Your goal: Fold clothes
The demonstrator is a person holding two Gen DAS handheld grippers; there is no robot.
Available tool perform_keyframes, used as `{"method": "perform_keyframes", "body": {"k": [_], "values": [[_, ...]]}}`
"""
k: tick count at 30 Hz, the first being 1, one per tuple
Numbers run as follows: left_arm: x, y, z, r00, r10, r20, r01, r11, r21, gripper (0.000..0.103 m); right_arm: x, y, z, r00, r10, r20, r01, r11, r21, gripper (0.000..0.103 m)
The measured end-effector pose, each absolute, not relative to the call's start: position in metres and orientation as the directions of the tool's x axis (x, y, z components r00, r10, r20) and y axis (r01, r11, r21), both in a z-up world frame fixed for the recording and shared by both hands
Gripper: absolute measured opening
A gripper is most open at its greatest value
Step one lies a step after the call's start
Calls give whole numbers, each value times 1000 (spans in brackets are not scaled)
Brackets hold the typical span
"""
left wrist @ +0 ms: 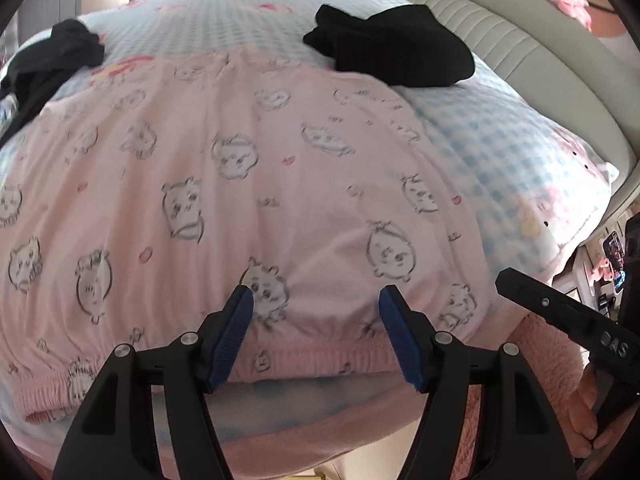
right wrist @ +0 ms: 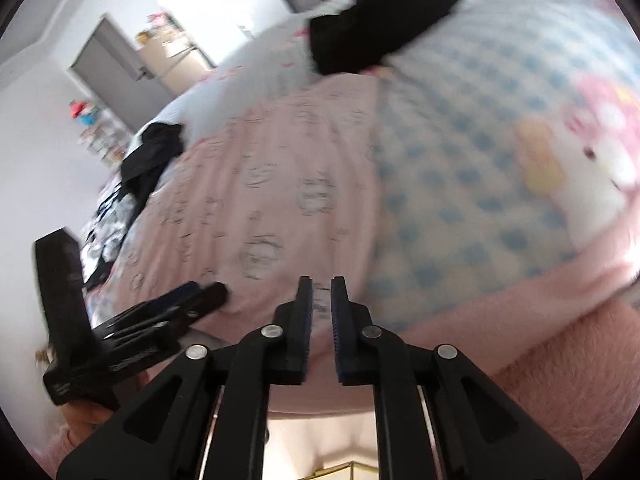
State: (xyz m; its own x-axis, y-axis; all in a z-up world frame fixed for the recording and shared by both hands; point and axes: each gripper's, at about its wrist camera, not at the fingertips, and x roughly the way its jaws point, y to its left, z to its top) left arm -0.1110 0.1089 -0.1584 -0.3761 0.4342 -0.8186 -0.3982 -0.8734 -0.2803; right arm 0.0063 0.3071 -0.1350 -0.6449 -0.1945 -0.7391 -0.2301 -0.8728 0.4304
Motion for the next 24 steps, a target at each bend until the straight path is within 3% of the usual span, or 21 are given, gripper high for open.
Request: {"method": "perform_keyframes", "body": {"k": [5, 10, 15, 16, 20, 24], "values": [[-100, 100, -160, -363, 420, -832, -421, -870, -255, 67, -11, 277, -168, -503, -180, -845, -201, -927, 317, 13], [-90, 66, -142, -434, 433, -790, -398, -879, -263, 67, -5, 288, -166, -492, -171, -854, -253, -910, 328, 13], [-109, 34, -160, -414, 361, -836, -277, -924, -262, 65, -8, 273, -138, -582, -127, -803, -192, -938, 287, 18], [-109, 31, -163, -407, 363, -838, -269, -925, -270, 65, -12, 266, -141, -570, -136, -810, -180, -942, 285, 22], [-97, 25, -162, -406, 371, -835, -295, -918, -264, 65, -15, 259, -167, -449, -66, -891, -195, -966, 169, 21], [-87, 1, -149, -457, 379, -805, -270, -921, -281, 65, -7, 270, -162, -475, -93, -875, -220, -950, 220, 21]]}}
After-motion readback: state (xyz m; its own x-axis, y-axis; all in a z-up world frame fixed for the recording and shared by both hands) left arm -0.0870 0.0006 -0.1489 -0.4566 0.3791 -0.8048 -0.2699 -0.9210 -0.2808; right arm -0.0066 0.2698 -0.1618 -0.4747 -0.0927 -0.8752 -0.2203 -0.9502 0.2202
